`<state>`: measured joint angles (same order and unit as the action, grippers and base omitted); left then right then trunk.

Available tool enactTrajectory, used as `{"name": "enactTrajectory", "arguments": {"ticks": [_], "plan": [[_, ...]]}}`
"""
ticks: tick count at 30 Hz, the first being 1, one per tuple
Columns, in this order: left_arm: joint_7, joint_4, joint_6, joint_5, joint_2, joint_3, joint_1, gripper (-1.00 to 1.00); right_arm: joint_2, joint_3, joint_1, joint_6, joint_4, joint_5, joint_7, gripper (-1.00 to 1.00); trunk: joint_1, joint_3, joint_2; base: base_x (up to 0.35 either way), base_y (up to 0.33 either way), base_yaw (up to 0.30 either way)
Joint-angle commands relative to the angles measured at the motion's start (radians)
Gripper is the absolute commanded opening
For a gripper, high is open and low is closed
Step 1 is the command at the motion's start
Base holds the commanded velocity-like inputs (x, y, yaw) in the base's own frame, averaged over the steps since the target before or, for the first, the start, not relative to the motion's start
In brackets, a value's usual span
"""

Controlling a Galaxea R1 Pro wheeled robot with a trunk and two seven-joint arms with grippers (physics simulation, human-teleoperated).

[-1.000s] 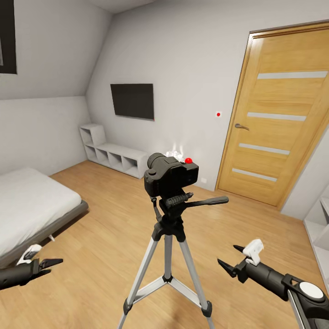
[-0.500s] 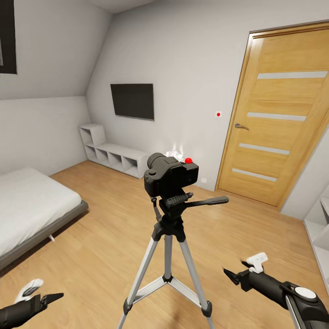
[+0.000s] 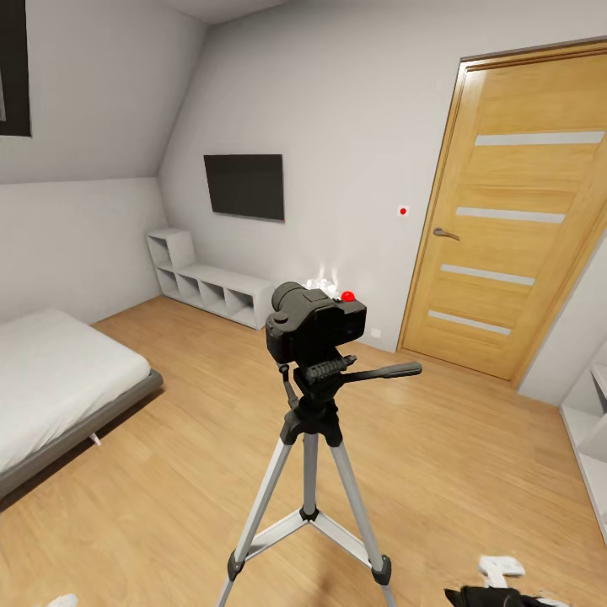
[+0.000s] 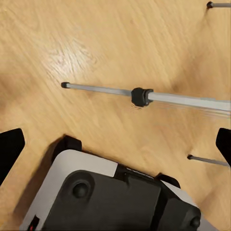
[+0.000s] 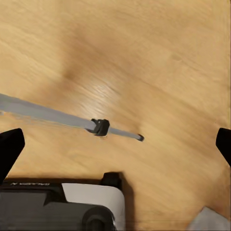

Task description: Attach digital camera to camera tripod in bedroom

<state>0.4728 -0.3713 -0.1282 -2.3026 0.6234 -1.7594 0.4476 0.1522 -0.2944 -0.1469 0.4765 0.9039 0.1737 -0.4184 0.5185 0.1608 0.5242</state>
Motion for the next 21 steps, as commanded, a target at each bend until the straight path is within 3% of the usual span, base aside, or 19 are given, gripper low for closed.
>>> {"name": "enactTrajectory", "arguments": {"ticks": [1,11,16,21], "plan": [[-0.017,0.012,-0.004,-0.019,-0.015,-0.005,-0.014,1.0,0.001,-0.003,-0.001,0.003,-0.036,0.01,0.012,1.0,0.0,0.002,0.002,0.0,0.0,0.0],[-0.168,0.18,-0.003,-0.046,-0.163,-0.005,-0.147,1.0,0.012,0.002,-0.002,-0.053,-0.322,0.009,0.172,1.0,0.0,0.002,0.002,0.0,0.0,0.0],[-0.256,0.216,-0.003,-0.048,-0.202,-0.005,-0.189,1.0,0.032,0.002,-0.002,-0.139,-0.439,0.006,0.226,1.0,0.0,0.002,0.002,0.0,0.0,0.0],[-0.319,0.223,-0.004,-0.049,-0.212,-0.005,-0.204,1.0,0.041,0.003,-0.002,-0.167,-0.492,0.005,0.238,1.0,0.0,0.002,0.002,0.0,0.0,0.0]]}}
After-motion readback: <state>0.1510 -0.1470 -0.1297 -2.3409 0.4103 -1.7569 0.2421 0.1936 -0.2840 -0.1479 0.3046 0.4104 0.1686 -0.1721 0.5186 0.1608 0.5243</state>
